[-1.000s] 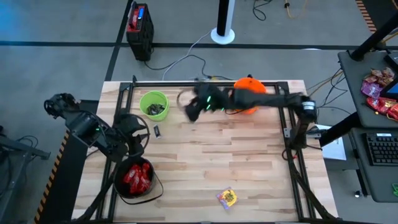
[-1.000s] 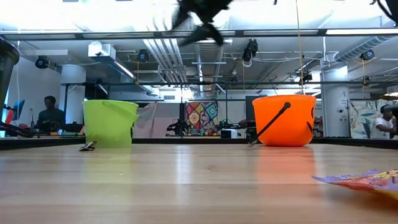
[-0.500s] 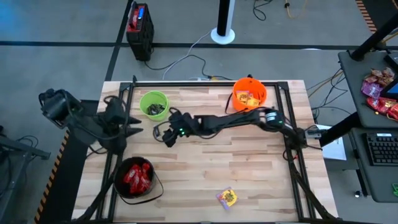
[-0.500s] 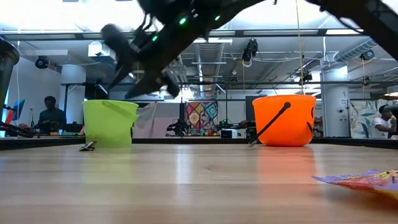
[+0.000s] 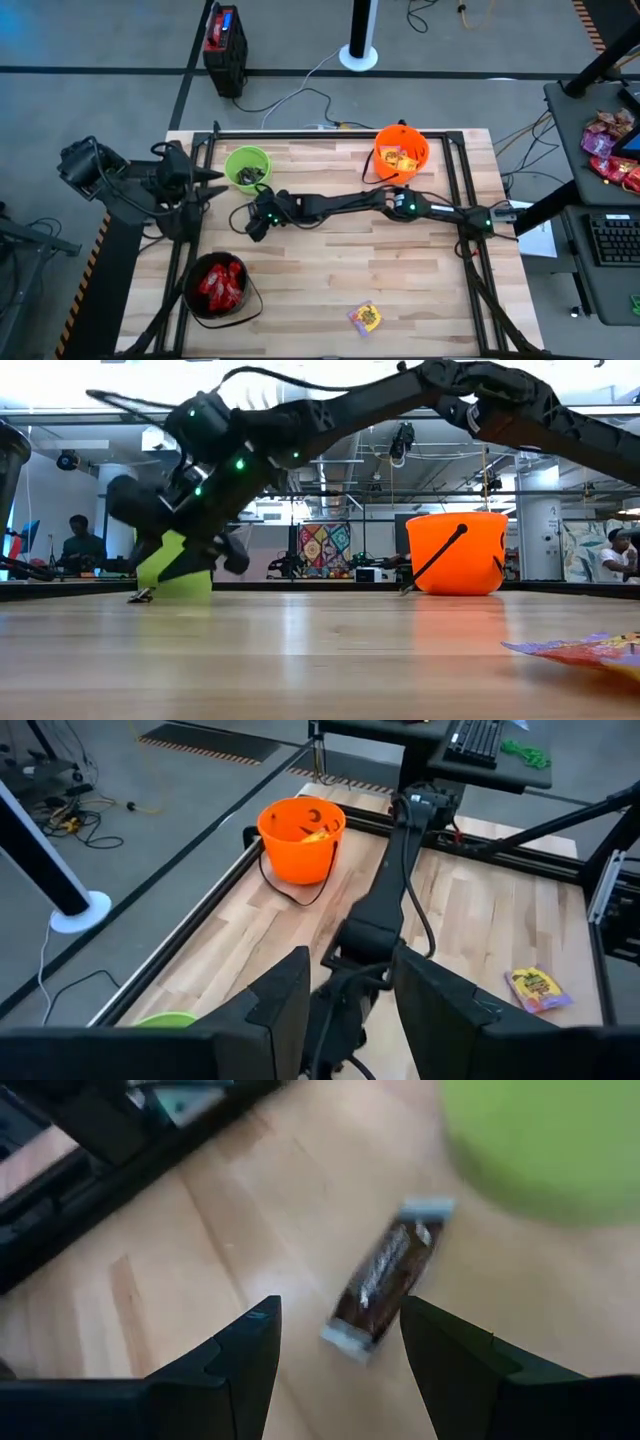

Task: Sort candy by brand, put in halloween buckets
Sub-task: Put the brown candy into the green bucket

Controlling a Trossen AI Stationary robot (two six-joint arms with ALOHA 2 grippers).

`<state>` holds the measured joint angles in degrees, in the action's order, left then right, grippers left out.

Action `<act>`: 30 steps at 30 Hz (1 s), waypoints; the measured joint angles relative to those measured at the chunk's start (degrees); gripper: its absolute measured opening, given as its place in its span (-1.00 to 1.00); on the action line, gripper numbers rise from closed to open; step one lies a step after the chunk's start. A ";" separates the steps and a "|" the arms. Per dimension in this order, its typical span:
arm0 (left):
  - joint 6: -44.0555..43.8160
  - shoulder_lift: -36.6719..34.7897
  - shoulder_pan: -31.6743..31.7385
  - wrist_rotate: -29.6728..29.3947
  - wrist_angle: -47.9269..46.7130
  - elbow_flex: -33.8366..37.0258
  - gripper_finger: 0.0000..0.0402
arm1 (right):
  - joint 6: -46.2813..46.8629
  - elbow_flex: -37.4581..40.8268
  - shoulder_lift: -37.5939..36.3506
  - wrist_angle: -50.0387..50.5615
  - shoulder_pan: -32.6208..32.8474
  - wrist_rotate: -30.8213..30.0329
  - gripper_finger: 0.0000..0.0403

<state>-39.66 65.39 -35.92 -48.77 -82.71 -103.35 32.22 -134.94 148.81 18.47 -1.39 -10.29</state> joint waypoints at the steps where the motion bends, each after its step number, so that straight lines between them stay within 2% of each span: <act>1: 0.00 0.08 0.02 -0.10 -0.02 0.01 -0.36 | 0.83 0.46 0.28 -1.19 0.00 0.29 -0.01; 5: 0.03 0.26 0.02 -0.23 -0.45 0.32 -0.36 | 2.71 0.46 1.73 -0.96 -0.10 0.26 -0.01; 12: 0.20 0.28 0.02 -0.34 -1.00 0.82 -0.36 | -0.61 0.85 2.62 -2.90 -0.17 -2.63 -0.02; 20: 1.03 0.32 0.02 -0.42 -1.07 0.85 -0.36 | 1.19 1.12 4.89 -7.19 -0.39 1.07 -0.18; 24: 1.03 0.32 0.02 -0.42 -1.08 0.85 -0.36 | 0.22 1.71 4.89 -6.78 -0.40 -0.26 -0.40; 29: 1.04 0.32 0.02 -0.42 -1.09 0.87 -0.36 | -0.16 1.79 4.89 -5.42 -0.72 0.11 -0.87; 30: 1.04 0.32 0.02 -0.42 -1.11 0.87 -0.36 | -0.44 1.82 4.87 -5.37 -0.74 0.35 -0.90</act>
<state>-38.62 65.71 -35.90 -49.19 -83.82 -102.48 31.79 -133.12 153.68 13.10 -2.13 -9.94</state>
